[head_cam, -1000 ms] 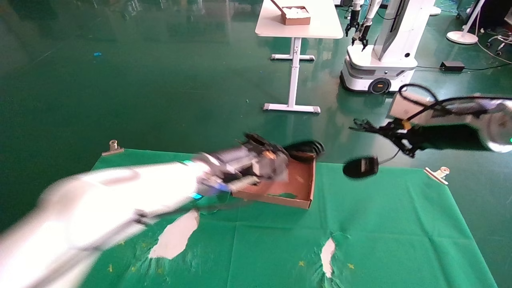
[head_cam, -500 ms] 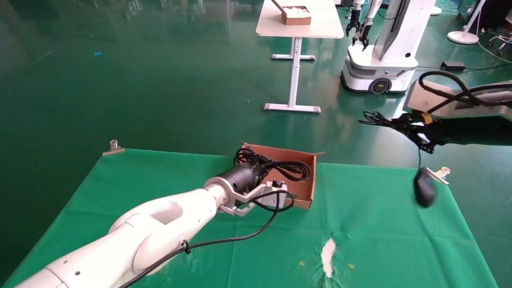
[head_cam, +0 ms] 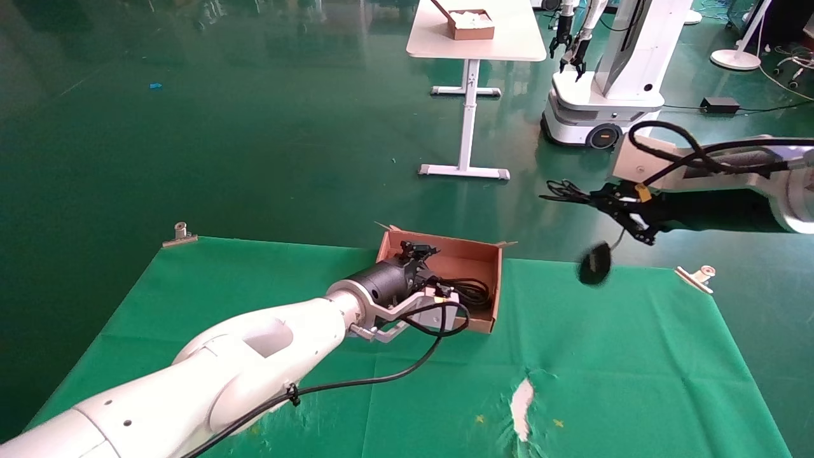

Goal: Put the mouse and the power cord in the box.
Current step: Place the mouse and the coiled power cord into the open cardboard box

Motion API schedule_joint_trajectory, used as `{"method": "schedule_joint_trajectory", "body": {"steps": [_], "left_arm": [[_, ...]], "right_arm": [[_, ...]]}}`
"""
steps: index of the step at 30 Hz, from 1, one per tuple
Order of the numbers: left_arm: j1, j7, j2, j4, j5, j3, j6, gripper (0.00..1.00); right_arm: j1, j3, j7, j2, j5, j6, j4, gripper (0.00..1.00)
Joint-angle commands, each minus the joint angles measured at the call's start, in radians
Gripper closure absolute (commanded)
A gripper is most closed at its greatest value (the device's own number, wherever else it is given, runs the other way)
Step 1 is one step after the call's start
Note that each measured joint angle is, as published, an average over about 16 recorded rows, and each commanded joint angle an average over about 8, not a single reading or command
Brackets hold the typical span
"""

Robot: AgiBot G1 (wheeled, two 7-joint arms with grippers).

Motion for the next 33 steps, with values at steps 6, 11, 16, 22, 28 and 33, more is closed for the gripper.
{"method": "schedule_joint_trajectory", "body": {"steps": [6, 11, 16, 22, 28, 33], "left_arm": [[-0.034, -0.055, -0.015, 0.102, -0.017, -0.006, -0.06, 0.0], [-0.06, -0.086, -0.073, 0.192, -0.03, -0.052, -0.098, 0.0], [-0.067, -0.11, -0.182, 0.164, -0.042, -0.091, -0.086, 0.0], [-0.05, -0.133, -0.283, 0.021, -0.032, -0.123, -0.031, 0.0], [-0.032, -0.158, -0.328, -0.074, 0.01, -0.159, 0.014, 0.0], [-0.018, -0.186, -0.343, -0.119, 0.062, -0.196, 0.046, 0.0]], "right_arm": [[0.002, -0.008, -0.027, -0.032, 0.009, 0.006, -0.029, 1.0], [-0.001, -0.02, -0.044, -0.082, 0.022, 0.013, -0.05, 1.0], [0.004, -0.034, -0.082, -0.161, 0.032, 0.039, -0.091, 1.0], [0.02, -0.058, -0.176, -0.299, 0.036, 0.108, -0.224, 1.0], [0.042, -0.082, -0.294, -0.448, 0.044, 0.173, -0.42, 1.0], [0.054, -0.112, -0.411, -0.532, 0.06, 0.225, -0.577, 1.0]]}}
